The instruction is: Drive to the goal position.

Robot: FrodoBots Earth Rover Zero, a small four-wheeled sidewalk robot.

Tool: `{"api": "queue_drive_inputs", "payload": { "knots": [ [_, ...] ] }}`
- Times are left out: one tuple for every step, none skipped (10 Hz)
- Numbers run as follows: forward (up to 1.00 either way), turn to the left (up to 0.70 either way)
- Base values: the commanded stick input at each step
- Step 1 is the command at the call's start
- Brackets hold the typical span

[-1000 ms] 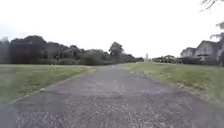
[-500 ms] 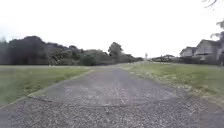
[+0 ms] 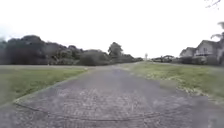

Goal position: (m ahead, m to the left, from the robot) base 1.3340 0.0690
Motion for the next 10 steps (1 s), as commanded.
{"api": "queue_drive_inputs", "payload": {
  "knots": [
    [0.7,0.0],
    [0.7,0.0],
    [0.7,0.0],
    [0.7,0.0],
    [0.7,0.0],
    [0.7,0.0],
    [0.7,0.0],
    [0.7,0.0],
    [0.7,0.0],
    [0.7,0.0]
  ]
}}
